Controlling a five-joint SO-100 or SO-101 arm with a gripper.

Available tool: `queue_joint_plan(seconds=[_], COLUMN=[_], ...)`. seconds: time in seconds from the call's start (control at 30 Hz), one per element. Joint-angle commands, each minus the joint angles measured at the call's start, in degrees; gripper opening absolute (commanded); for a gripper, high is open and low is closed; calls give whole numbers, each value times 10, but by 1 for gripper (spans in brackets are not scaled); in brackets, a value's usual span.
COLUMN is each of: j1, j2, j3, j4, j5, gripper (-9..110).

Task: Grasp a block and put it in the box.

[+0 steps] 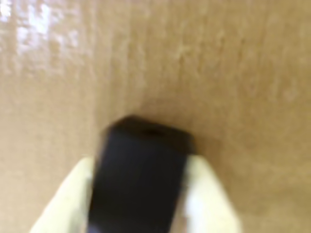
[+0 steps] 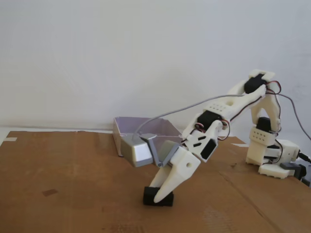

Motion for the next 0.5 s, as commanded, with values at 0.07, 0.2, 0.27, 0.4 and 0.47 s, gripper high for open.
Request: queue_joint_plan(seconds=[0.07, 0.2, 0.27, 0.4, 0.47], j1=[-8, -8, -8, -8, -8], j2=[25, 25, 24, 23, 24], j3=[0, 0, 0, 0, 0], j4=[22, 22, 22, 23, 23], j5=[4, 4, 4, 4, 4], gripper=[8, 4, 2, 0, 0])
